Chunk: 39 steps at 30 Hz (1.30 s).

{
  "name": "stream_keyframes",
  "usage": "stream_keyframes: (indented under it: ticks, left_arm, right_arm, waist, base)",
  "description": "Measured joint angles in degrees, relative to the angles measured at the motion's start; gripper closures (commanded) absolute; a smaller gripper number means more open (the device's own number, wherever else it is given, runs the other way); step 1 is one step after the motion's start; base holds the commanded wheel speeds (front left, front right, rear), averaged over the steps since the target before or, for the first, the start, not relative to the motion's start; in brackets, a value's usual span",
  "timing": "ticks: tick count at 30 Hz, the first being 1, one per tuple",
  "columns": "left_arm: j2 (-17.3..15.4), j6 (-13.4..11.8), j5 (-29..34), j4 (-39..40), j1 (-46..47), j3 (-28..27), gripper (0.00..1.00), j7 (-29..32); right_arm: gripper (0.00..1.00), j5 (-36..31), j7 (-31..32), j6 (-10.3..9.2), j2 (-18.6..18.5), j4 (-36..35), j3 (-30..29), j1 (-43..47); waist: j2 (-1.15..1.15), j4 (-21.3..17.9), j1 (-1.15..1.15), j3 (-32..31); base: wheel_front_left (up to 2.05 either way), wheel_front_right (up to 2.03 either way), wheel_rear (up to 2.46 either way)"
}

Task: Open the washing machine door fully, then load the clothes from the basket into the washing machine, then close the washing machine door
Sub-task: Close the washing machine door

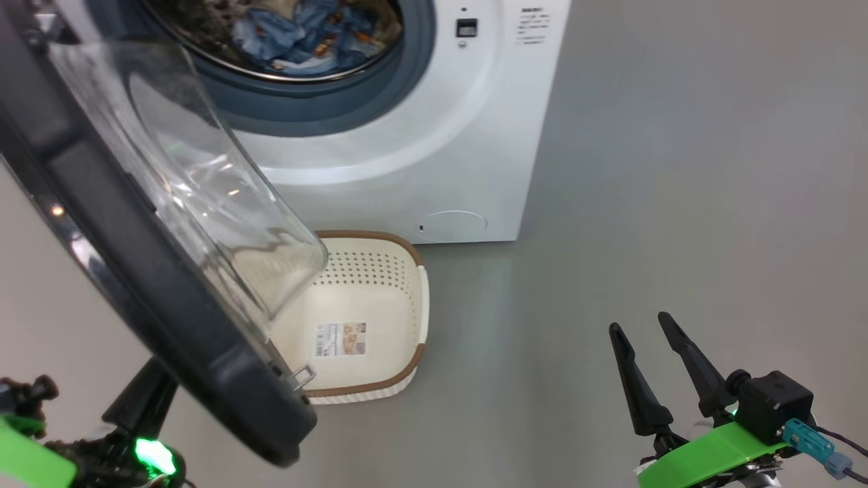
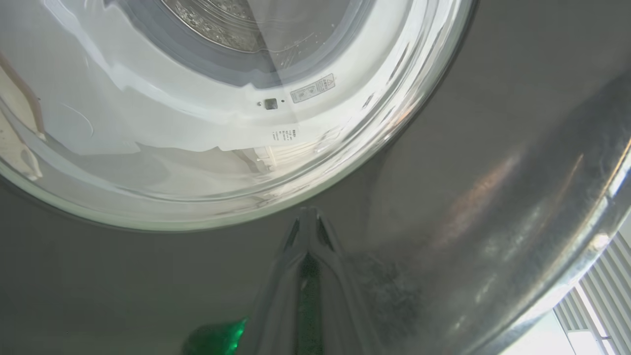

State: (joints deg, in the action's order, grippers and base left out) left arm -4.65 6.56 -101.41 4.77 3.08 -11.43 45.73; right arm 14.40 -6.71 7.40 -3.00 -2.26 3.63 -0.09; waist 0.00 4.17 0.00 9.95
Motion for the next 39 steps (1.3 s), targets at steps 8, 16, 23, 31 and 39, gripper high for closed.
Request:
stream_keyframes:
  ticks: [8,16,23,31,39]
  left_arm:
    - [1.6,0.2,1.6,-2.6,4.1,2.4,1.00,-3.6]
    - [2.5,0.3,3.8,-7.0,9.7,4.7,1.00,-11.5]
    - [2.6,0.3,1.9,-9.3,13.0,8.8,1.00,-17.8]
    - [2.7,0.3,-1.6,-12.4,17.0,12.2,1.00,-22.8]
    - [2.7,0.3,-2.7,-14.9,19.4,12.7,1.00,-25.5]
  right_arm:
    - [0.00,0.5,-1.0,0.00,0.1,0.9,-0.5,-0.1]
    - [0.00,0.5,-1.5,0.00,0.1,1.3,-0.8,-1.2]
    - [0.00,0.9,-2.0,0.00,0.1,2.0,-0.8,-1.2]
    - [0.00,1.5,-2.0,0.00,0.1,2.8,-0.2,-1.5]
    - [0.00,1.6,-2.0,0.00,0.1,3.3,0.4,-2.1]
  waist:
    - [0.00,-2.6,0.00,0.7]
    - [0.00,-3.3,0.00,1.1]
    - [0.00,-3.7,0.00,1.1]
    - [0.00,-4.6,0.00,0.9]
    - [0.00,-5.3,0.00,0.1]
  base:
    - [0.00,0.00,0.00]
    - [0.00,0.00,0.00]
    - [0.00,0.00,0.00]
    - [0.00,0.00,0.00]
    - [0.00,0.00,0.00]
